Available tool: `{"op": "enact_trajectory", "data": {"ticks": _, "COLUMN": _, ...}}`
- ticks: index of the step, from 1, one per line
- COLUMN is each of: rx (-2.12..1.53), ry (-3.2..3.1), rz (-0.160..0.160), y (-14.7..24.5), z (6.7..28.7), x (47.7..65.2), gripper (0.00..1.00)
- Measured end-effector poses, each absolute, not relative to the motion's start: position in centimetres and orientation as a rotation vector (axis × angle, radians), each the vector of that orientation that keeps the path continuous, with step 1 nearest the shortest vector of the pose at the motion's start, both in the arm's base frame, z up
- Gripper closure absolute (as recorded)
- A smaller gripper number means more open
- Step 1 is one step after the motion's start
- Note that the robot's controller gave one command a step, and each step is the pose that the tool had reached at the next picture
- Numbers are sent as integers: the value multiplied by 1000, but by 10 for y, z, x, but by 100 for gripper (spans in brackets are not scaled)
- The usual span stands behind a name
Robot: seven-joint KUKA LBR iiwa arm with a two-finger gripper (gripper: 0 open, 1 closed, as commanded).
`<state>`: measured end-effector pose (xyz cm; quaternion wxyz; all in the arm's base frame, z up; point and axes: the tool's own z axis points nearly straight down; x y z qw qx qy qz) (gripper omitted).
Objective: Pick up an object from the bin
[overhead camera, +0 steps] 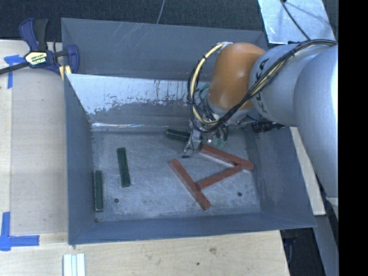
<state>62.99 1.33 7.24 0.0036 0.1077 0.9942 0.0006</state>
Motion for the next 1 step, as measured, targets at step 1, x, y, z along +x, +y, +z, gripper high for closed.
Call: {"op": "enact_trajectory", "data": {"ticks": 1, "rx": 341, "ry": 3125, "rz": 0, "y": 16, "z": 132, "x": 627, "gripper": 100}}
